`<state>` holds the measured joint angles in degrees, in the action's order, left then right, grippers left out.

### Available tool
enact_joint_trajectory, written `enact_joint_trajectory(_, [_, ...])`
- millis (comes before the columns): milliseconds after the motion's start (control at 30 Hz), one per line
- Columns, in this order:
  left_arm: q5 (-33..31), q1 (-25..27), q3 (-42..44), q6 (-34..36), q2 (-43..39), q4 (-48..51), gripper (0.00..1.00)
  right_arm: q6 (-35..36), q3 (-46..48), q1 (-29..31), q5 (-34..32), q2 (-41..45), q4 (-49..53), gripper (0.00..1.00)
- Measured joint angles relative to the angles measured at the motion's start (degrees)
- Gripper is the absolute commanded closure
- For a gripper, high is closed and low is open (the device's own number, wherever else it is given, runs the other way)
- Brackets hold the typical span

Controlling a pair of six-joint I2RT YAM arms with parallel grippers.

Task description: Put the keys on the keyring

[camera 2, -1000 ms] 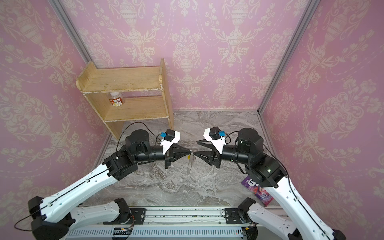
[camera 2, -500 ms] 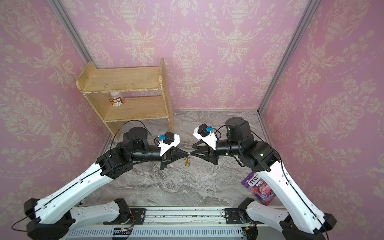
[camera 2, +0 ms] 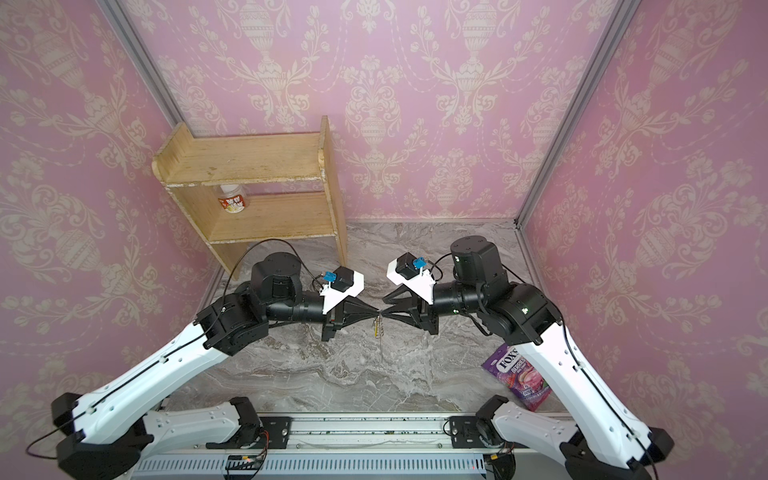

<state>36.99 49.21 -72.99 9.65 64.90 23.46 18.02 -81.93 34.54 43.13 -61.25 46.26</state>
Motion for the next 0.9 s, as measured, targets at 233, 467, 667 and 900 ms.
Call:
enact_joint_trajectory(233, [0.2,0.5,-0.7,0.4,0.5,0.3,1.0,0.0,0.2,0.3,0.0,0.0,0.1,0.77])
enact_joint_trajectory(467, [0.2,0.9,-1.2,1.0,0.5,1.2,1.0,0.0,0.2,0.7,0.0,-0.1,0.2,0.8])
enact_joint_trajectory(667, [0.2,1.0,-1.3,1.5,0.5,1.6,1.0,0.1,0.2,0.9,0.0,-0.1,0.8,0.79])
enact_joint_trajectory(900, [0.2,1.1,-1.6,1.9,0.5,1.9,1.0,0.3,0.2,0.9,0.3,-0.1,1.1,0.81])
